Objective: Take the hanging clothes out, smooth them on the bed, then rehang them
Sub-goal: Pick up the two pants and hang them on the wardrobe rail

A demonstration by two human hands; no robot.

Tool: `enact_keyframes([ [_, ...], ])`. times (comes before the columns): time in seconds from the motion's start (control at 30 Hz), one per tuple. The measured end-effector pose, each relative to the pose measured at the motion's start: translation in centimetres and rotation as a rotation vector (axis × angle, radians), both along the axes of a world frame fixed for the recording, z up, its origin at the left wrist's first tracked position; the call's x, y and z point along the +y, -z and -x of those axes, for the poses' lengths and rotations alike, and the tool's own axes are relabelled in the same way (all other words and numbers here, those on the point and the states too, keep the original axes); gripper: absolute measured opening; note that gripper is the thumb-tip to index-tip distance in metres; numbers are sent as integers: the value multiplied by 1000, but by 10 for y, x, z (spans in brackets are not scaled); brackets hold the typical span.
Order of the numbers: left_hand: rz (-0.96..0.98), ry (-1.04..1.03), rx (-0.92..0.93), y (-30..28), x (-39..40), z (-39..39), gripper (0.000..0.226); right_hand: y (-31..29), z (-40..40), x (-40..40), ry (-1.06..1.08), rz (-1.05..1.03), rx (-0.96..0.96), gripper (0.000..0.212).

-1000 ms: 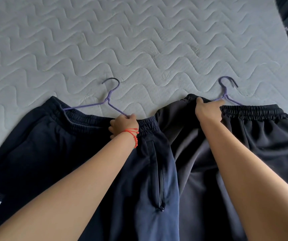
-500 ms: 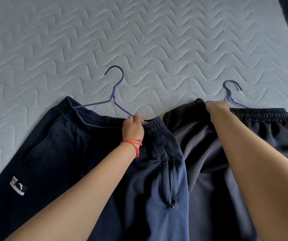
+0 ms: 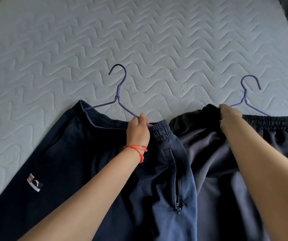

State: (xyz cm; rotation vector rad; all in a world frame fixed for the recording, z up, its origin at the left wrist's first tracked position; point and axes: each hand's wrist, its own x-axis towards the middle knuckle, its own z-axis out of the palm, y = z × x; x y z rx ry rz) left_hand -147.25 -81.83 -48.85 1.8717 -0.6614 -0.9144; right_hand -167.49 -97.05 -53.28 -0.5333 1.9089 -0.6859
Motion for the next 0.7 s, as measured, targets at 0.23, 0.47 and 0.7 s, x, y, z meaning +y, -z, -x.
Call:
enact_keyframes([
  [0.23, -18, -6, -22, -42, 17, 2, 42, -60, -20, 33, -139, 75, 256, 23],
  [0.47, 30, -32, -60, -105, 50, -8, 36, -135, -16, 67, -158, 92, 162, 28],
  [0.7, 51, -51, -89, -191, 80, -21, 33, -236, -23, 108, -182, 293, -31, 21],
])
